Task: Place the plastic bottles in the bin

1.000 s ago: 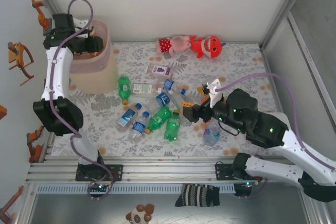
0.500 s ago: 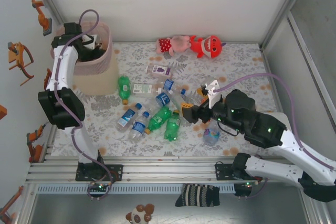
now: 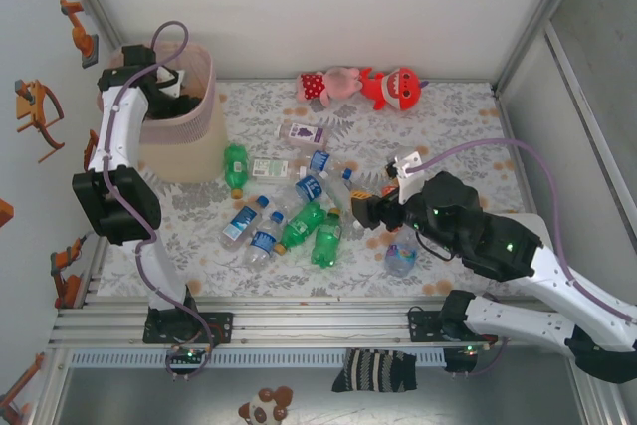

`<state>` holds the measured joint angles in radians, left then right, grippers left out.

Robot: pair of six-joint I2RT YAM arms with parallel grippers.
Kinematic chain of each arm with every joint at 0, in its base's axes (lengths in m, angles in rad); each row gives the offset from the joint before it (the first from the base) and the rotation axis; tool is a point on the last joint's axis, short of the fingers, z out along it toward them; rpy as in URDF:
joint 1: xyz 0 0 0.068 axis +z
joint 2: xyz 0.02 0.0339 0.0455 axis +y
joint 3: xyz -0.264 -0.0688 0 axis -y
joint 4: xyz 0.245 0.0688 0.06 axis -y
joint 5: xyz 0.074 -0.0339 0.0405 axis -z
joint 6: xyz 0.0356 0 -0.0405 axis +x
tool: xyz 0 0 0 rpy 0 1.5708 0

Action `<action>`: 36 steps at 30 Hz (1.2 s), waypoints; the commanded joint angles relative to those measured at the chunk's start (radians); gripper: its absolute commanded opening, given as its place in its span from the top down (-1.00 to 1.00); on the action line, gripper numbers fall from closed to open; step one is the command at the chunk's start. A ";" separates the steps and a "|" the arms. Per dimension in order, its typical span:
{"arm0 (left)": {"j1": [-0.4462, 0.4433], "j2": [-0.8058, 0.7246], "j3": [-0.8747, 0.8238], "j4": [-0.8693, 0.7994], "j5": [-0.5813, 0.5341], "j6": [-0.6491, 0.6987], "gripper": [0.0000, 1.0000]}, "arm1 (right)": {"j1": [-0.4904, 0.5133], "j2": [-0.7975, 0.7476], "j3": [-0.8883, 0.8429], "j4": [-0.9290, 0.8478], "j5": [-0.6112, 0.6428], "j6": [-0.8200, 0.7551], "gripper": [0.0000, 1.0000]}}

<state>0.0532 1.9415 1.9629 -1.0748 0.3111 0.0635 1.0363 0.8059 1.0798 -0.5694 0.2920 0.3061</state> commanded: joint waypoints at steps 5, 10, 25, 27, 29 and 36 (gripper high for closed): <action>-0.001 -0.102 0.047 -0.038 0.006 -0.003 -0.36 | -0.007 -0.030 0.017 -0.106 0.197 0.096 -0.65; -0.001 -0.170 0.063 -0.036 0.021 -0.011 -0.36 | -0.028 -0.030 0.001 -0.172 0.239 0.152 -0.62; -0.005 -0.429 0.034 0.023 0.155 -0.059 -0.36 | -0.148 -0.006 -0.091 -0.407 0.184 0.393 -0.53; -0.019 -0.477 -0.008 0.051 0.192 -0.079 -0.36 | -0.162 -0.007 -0.120 -0.418 0.169 0.431 -0.51; -0.053 -0.533 -0.067 0.092 0.209 -0.097 -0.36 | -0.182 -0.007 -0.163 -0.416 0.145 0.469 -0.50; -0.205 -0.733 -0.373 0.320 0.251 -0.231 -0.39 | -0.194 0.009 -0.298 -0.404 0.116 0.607 -0.58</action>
<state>-0.1257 1.2617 1.6886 -0.8879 0.5068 -0.0704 0.8471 0.8089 0.8192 -0.9573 0.4187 0.7990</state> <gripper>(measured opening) 0.692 0.787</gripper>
